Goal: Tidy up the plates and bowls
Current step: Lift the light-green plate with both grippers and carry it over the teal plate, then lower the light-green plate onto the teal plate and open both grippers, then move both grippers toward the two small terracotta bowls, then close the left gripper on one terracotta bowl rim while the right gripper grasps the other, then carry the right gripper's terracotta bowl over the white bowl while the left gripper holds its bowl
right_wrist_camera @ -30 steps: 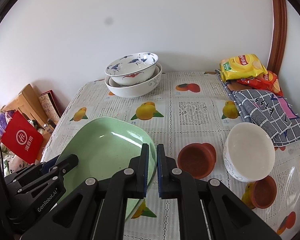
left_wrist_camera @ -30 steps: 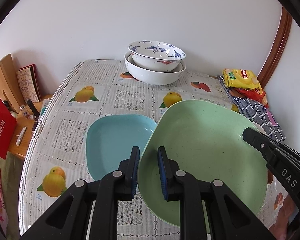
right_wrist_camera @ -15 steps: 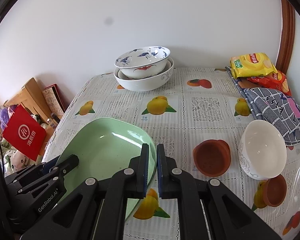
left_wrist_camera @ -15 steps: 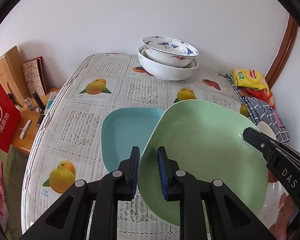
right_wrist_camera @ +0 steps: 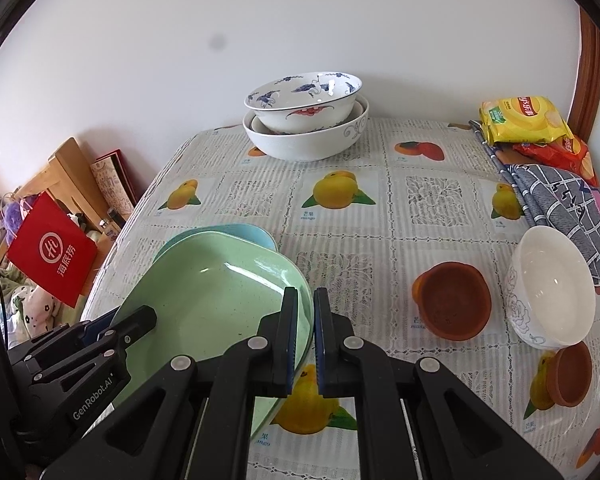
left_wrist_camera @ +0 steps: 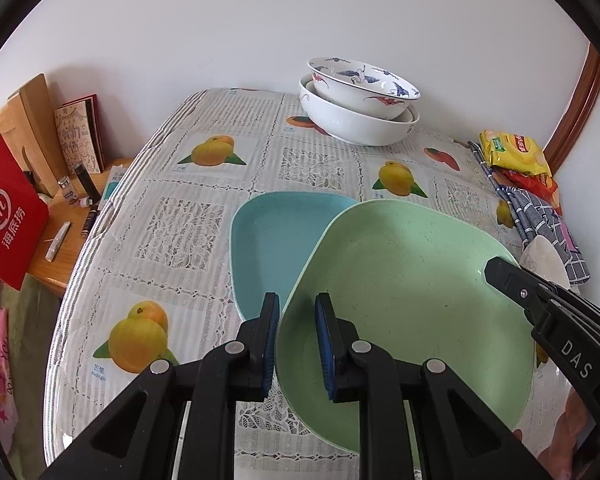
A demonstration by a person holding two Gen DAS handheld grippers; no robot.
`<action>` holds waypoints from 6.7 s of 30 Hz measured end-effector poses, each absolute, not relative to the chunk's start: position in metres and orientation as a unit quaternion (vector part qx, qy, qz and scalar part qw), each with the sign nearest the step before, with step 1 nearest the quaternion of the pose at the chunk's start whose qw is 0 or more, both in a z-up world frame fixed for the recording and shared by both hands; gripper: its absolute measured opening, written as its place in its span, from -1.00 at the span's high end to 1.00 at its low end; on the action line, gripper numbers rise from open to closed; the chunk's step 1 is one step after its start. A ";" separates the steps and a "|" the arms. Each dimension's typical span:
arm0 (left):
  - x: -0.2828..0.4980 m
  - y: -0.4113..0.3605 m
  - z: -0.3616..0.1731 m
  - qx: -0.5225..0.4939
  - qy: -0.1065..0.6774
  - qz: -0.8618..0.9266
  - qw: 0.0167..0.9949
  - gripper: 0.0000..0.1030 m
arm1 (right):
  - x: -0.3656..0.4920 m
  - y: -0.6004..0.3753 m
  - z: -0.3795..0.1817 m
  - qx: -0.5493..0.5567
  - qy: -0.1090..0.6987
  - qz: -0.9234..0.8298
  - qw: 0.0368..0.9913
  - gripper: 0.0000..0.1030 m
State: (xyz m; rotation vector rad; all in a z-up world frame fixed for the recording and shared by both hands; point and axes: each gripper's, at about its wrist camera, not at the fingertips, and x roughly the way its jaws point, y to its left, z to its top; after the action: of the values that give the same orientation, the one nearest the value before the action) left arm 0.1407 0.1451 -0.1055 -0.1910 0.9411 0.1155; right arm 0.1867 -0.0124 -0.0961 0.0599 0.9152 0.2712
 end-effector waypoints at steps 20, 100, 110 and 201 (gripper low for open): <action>0.150 0.175 -0.124 -0.108 0.473 0.091 0.869 0.65 | 0.208 0.021 -0.117 0.016 0.467 0.161 0.870 0.84; 0.160 0.093 -0.085 -0.119 0.447 0.022 0.887 0.50 | 0.190 -0.099 -0.081 -0.003 0.418 0.114 0.901 0.15; 0.157 0.026 -0.073 -0.091 0.432 -0.018 0.897 -0.05 | 0.150 -0.195 -0.074 0.018 0.418 0.030 0.908 0.11; 0.204 -0.041 -0.122 -0.067 0.470 -0.066 0.878 0.83 | 0.138 -0.293 -0.134 0.111 0.450 -0.006 0.886 0.81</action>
State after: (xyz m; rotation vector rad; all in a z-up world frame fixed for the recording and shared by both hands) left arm 0.2039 -0.0408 -0.1218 -0.1399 0.9795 -0.1372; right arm 0.1383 -0.2932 -0.1337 0.2308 0.9348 -0.0127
